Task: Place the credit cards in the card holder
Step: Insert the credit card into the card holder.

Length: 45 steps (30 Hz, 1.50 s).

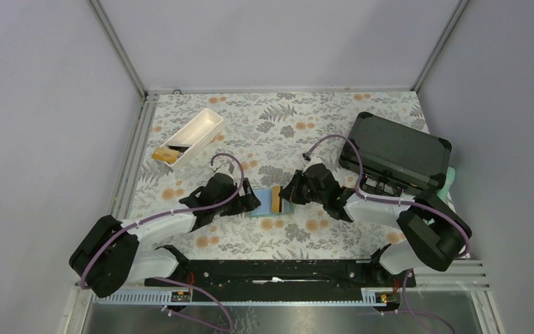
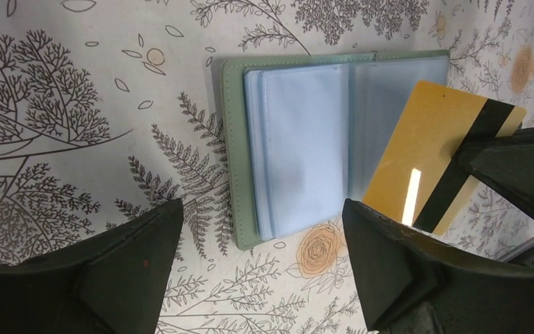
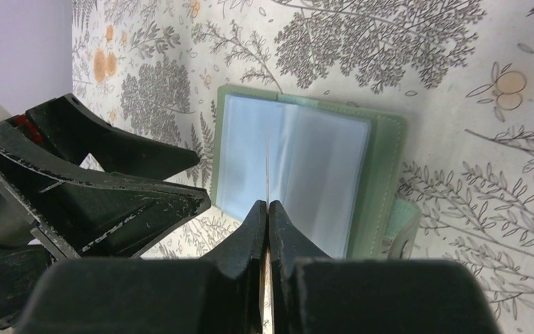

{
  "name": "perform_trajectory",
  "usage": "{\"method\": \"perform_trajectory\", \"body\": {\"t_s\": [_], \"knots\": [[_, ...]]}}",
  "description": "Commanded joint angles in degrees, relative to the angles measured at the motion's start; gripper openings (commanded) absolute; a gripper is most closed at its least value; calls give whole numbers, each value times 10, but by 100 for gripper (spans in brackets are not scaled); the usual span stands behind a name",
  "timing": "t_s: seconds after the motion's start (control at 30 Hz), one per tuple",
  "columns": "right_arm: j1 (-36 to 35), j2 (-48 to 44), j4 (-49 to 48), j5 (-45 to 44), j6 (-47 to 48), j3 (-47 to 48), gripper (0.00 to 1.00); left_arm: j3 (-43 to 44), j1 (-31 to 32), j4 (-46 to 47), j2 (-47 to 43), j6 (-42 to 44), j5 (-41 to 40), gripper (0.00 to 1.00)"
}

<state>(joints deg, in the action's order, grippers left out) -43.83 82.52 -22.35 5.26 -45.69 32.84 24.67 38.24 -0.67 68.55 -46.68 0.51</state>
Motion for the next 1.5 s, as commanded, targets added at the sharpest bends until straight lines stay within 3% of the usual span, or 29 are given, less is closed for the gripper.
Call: {"method": "perform_trajectory", "body": {"t_s": [0.0,0.43,1.47], "knots": [[17,17,-49,6,9,22,0,22,2,36,22,0,-23,87],[33,45,-96,41,3,7,0,33,-2,38,64,1,-40,75],[34,79,-104,38,7,0,0,29,-3,23,90,15,-62,62]]}}
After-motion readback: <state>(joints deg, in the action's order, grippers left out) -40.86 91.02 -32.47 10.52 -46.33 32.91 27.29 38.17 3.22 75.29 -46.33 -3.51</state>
